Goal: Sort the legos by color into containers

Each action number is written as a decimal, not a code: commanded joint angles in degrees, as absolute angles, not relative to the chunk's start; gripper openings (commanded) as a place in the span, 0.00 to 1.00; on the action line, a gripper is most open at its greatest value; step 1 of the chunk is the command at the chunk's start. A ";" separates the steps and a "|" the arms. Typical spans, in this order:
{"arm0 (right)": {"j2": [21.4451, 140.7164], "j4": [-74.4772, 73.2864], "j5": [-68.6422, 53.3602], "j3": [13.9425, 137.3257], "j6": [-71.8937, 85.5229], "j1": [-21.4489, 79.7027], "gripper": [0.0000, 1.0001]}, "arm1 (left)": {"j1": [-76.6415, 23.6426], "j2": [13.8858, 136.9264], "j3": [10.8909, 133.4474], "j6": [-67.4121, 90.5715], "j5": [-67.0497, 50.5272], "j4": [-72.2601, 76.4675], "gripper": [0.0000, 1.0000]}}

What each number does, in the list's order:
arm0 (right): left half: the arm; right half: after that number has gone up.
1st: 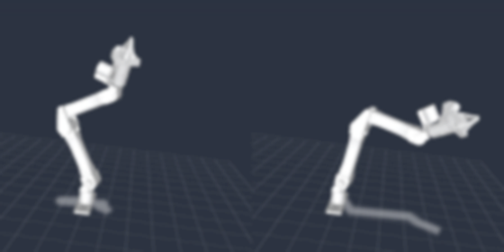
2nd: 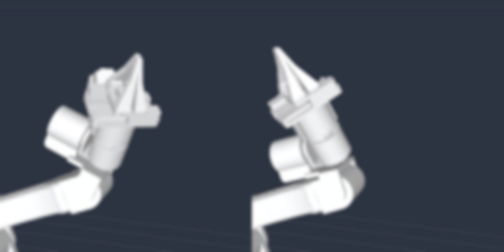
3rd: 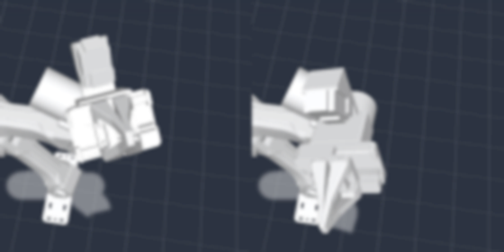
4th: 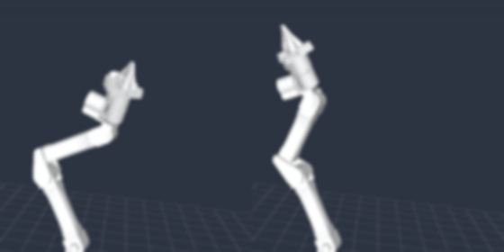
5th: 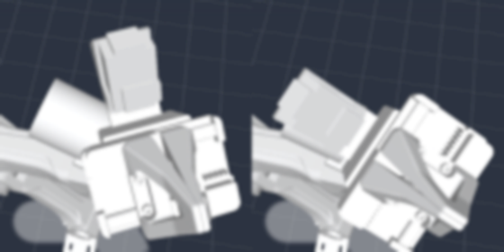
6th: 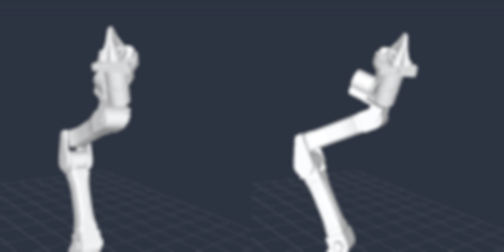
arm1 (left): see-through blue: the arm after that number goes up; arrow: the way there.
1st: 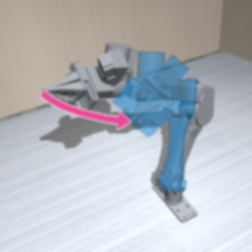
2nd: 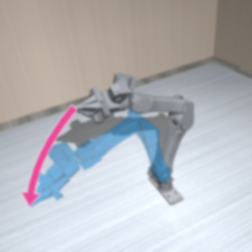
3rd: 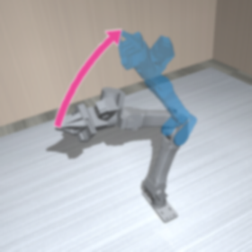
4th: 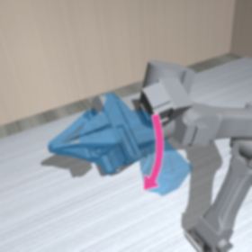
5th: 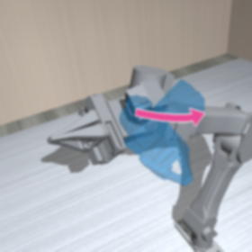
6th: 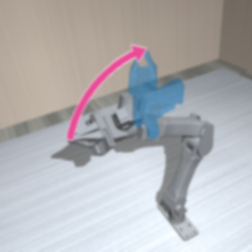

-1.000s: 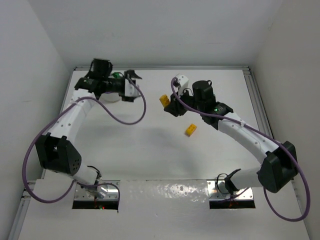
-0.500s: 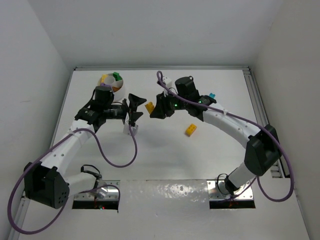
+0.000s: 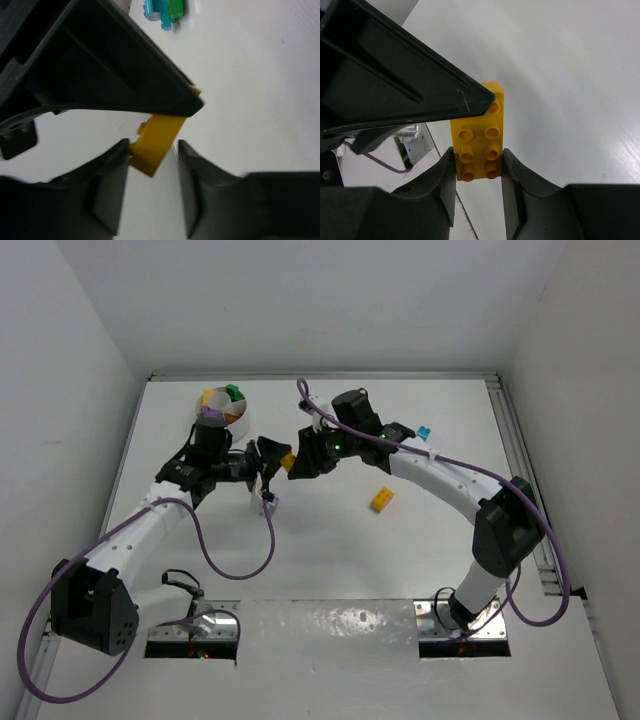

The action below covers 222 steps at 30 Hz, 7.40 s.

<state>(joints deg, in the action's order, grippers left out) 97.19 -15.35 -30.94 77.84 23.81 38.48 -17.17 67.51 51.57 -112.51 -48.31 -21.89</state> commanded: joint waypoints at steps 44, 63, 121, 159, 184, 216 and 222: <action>75.59 -14.94 5.71 68.04 24.08 31.38 0.92 | -9.08 85.05 73.62 -31.19 -28.57 -23.64 0.00; 79.01 -16.43 3.69 66.97 25.84 31.29 0.91 | 15.03 110.73 99.85 -15.29 -20.13 -19.80 0.00; 82.18 -23.38 4.39 72.16 26.02 31.29 0.81 | 12.22 115.05 98.70 -17.75 -25.84 -15.47 0.33; 82.17 -27.59 8.77 72.94 29.44 31.29 0.80 | 11.25 111.19 101.95 -18.28 -23.91 -16.00 0.64; 89.74 -32.08 14.23 61.44 48.07 29.97 0.85 | 11.16 106.62 96.07 -18.46 -18.72 -19.52 0.46; 101.78 -26.82 19.34 58.98 49.08 29.97 0.02 | 9.05 99.58 98.35 -24.50 -39.43 -32.06 0.48; 92.65 -14.43 0.41 53.97 18.54 31.99 0.00 | 7.65 96.78 96.86 -55.67 -51.82 -48.45 0.52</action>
